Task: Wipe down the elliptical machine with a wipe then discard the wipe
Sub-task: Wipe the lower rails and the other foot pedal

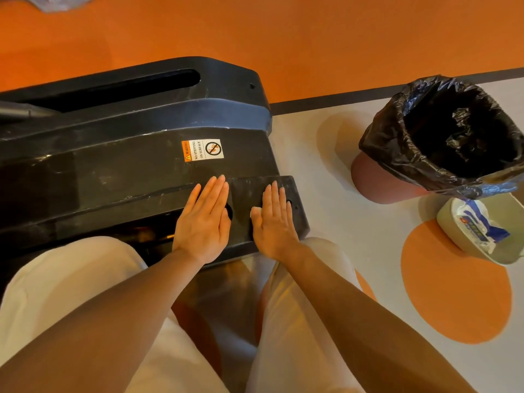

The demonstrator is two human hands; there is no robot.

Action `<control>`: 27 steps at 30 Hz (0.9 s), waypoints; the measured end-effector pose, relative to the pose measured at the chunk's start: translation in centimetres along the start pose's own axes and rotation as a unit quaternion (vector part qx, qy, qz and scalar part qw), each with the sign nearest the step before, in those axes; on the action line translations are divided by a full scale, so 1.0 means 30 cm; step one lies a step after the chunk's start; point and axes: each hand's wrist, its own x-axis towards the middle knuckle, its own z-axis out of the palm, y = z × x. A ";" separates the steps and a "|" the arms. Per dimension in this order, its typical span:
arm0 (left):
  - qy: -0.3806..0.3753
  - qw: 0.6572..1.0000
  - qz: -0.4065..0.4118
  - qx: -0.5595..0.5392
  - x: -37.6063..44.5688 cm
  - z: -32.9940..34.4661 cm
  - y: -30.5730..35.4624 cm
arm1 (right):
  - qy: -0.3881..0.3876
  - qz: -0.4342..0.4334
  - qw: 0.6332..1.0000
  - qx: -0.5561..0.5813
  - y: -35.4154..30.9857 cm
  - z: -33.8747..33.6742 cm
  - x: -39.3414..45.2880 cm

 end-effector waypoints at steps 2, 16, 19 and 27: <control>0.009 1.000 0.006 -0.006 0.001 0.000 -0.002 | 0.003 0.016 1.000 -0.005 -0.001 -0.015 0.057; -0.002 1.000 0.000 0.001 0.001 0.003 -0.004 | -0.002 0.050 0.999 0.020 0.027 0.008 -0.003; -0.001 1.000 0.003 0.001 0.000 0.003 -0.003 | 0.005 0.043 0.999 0.016 0.040 0.006 0.016; 0.005 1.000 0.012 -0.013 -0.001 -0.003 -0.005 | -0.024 0.076 0.997 -0.002 0.073 -0.079 0.221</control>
